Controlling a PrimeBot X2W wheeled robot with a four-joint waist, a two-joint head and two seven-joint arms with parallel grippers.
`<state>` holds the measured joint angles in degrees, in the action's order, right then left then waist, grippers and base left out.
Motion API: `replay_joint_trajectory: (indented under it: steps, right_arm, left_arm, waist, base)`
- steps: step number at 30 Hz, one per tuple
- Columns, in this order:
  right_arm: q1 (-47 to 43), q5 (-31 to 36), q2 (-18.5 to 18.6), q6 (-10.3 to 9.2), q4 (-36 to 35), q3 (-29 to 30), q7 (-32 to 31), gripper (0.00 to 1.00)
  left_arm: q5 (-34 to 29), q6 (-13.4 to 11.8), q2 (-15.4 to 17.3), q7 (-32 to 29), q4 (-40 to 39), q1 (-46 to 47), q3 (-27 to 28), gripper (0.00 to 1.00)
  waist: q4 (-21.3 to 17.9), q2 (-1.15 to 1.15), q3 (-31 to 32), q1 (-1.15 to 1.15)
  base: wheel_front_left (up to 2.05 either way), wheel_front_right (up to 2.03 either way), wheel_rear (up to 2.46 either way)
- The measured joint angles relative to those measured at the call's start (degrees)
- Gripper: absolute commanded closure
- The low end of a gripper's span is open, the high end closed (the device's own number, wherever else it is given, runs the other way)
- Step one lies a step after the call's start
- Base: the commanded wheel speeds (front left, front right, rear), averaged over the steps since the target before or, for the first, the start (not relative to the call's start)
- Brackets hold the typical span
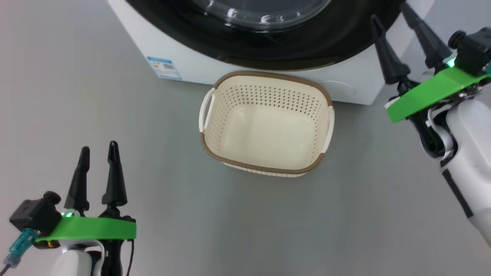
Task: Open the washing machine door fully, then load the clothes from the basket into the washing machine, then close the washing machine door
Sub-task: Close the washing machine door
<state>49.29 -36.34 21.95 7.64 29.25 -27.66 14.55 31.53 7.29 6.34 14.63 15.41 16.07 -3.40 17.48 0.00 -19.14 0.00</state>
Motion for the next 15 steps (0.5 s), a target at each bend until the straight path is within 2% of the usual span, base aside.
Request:
replay_joint_trajectory:
  steps: [15]
  right_arm:
    - [-15.21, 1.66, -3.01, 0.0, -9.34, 6.02, 0.0, 0.0]
  left_arm:
    - [-0.45, 0.0, 1.38, 0.0, 0.22, -3.22, 1.38, 0.0]
  waist:
    - [-11.18, 0.0, 6.49, 0.0]
  base:
    - [0.0, 0.0, 0.0]
